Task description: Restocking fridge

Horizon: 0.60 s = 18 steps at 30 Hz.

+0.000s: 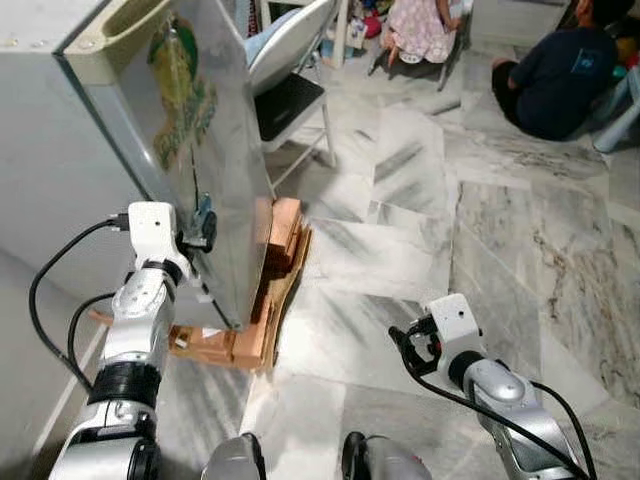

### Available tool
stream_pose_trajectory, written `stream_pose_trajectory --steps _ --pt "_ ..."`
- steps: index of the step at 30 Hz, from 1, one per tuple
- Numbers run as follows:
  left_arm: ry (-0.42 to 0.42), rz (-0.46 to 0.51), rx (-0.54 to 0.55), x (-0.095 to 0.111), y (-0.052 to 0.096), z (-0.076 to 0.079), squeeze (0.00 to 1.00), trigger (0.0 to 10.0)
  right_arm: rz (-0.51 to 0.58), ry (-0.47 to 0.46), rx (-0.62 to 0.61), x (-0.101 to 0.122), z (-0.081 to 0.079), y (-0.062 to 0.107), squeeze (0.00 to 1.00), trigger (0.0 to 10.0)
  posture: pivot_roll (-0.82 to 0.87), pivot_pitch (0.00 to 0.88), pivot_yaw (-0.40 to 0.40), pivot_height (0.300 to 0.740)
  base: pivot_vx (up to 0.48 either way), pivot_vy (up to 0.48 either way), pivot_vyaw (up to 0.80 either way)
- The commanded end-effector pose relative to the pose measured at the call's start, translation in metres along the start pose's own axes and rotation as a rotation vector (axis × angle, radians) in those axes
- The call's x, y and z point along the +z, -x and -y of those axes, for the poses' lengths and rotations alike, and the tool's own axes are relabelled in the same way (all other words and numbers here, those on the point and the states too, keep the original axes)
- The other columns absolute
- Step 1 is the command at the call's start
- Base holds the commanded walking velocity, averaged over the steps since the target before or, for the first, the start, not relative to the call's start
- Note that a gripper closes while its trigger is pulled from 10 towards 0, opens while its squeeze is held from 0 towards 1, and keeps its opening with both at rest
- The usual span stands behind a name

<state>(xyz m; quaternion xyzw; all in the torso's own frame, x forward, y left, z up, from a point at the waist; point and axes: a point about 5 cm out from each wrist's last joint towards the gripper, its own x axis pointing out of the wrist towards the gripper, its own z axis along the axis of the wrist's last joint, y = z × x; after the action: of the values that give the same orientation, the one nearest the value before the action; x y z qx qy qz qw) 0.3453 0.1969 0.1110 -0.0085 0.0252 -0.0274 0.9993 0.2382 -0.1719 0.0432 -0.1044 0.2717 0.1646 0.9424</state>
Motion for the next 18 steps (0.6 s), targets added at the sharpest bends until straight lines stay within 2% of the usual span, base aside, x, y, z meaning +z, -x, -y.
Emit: stream_pose_trajectory --steps 1,2,3,4,5,6,7,8,9,12,13,14,15,17,18 --pt "-0.027 0.08 -0.076 0.027 -0.011 0.018 0.0 10.0 -0.084 0.008 0.041 -0.015 -0.005 0.001 0.0 10.0 -0.09 0.159 -0.009 0.74 0.0 0.0 0.0" --pt "-0.007 0.153 -0.274 0.053 -0.016 0.074 0.0 10.0 -0.132 0.022 0.083 -0.024 -0.008 0.003 0.0 10.0 -0.08 0.156 -0.008 0.74 0.0 0.0 0.0" --pt "-0.006 0.188 -0.399 0.064 -0.012 0.108 0.0 10.0 -0.139 0.019 0.087 -0.026 -0.008 0.003 0.0 10.0 -0.07 0.153 -0.009 0.74 0.0 0.0 0.0" --pt "-0.006 0.213 -0.481 0.071 -0.008 0.131 0.0 10.0 -0.142 0.016 0.088 -0.027 -0.008 0.002 0.0 10.0 -0.07 0.153 -0.009 0.74 0.0 0.0 0.0" --pt "0.001 0.245 -0.725 0.075 0.015 0.191 0.0 10.0 -0.142 0.015 0.092 -0.026 -0.008 0.0 0.0 10.0 -0.07 0.143 -0.009 0.74 0.0 0.0 0.0" --pt "-0.006 0.258 -0.836 0.074 0.029 0.215 0.0 10.0 -0.138 0.022 0.1 -0.024 -0.009 -0.002 0.0 10.0 -0.07 0.139 -0.007 0.74 0.0 0.0 0.0" --pt "-0.006 0.258 -0.836 0.074 0.029 0.215 0.0 10.0 -0.138 0.022 0.1 -0.024 -0.009 -0.002 0.0 10.0 -0.07 0.139 -0.007 0.74 0.0 0.0 0.0" --pt "-0.011 0.268 -0.906 0.074 0.039 0.229 0.0 10.0 -0.134 0.028 0.105 -0.023 -0.01 -0.003 0.0 10.0 -0.07 0.139 -0.007 0.74 0.0 0.0 0.0" --pt "0.001 0.258 -0.937 0.069 0.044 0.238 0.0 10.0 -0.128 0.043 0.115 -0.021 -0.012 -0.004 0.0 10.0 -0.09 0.135 -0.003 0.74 0.0 0.0 0.0" --pt "0.01 0.233 -0.849 0.062 0.031 0.224 0.0 10.0 -0.122 0.062 0.127 -0.019 -0.014 -0.004 0.0 10.0 -0.09 0.137 0.001 0.74 0.0 0.0 0.0" --pt "0.01 0.233 -0.849 0.062 0.031 0.224 0.0 10.0 -0.122 0.062 0.127 -0.019 -0.014 -0.004 0.0 10.0 -0.09 0.137 0.001 0.74 0.0 0.0 0.0" --pt "0.025 0.222 -0.733 0.065 0.015 0.196 0.0 10.0 -0.126 0.048 0.124 -0.021 -0.014 -0.003 0.0 10.0 -0.08 0.137 0.006 0.74 0.0 0.0 0.0" --pt "0.015 0.223 -0.66 0.068 0.006 0.176 0.0 10.0 -0.124 0.038 0.122 -0.022 -0.014 -0.003 0.0 10.0 -0.08 0.136 0.008 0.74 0.0 0.0 0.0" --pt "0.004 0.222 -0.643 0.068 0.006 0.17 0.0 10.0 -0.123 0.035 0.123 -0.022 -0.014 -0.004 0.0 10.0 -0.08 0.136 0.008 0.74 0.0 0.0 0.0" --pt "-0.02 0.212 -0.578 0.066 0.004 0.151 0.0 10.0 -0.117 0.034 0.125 -0.02 -0.014 -0.005 0.0 10.0 -0.08 0.134 0.01 0.74 0.0 0.0 0.0"
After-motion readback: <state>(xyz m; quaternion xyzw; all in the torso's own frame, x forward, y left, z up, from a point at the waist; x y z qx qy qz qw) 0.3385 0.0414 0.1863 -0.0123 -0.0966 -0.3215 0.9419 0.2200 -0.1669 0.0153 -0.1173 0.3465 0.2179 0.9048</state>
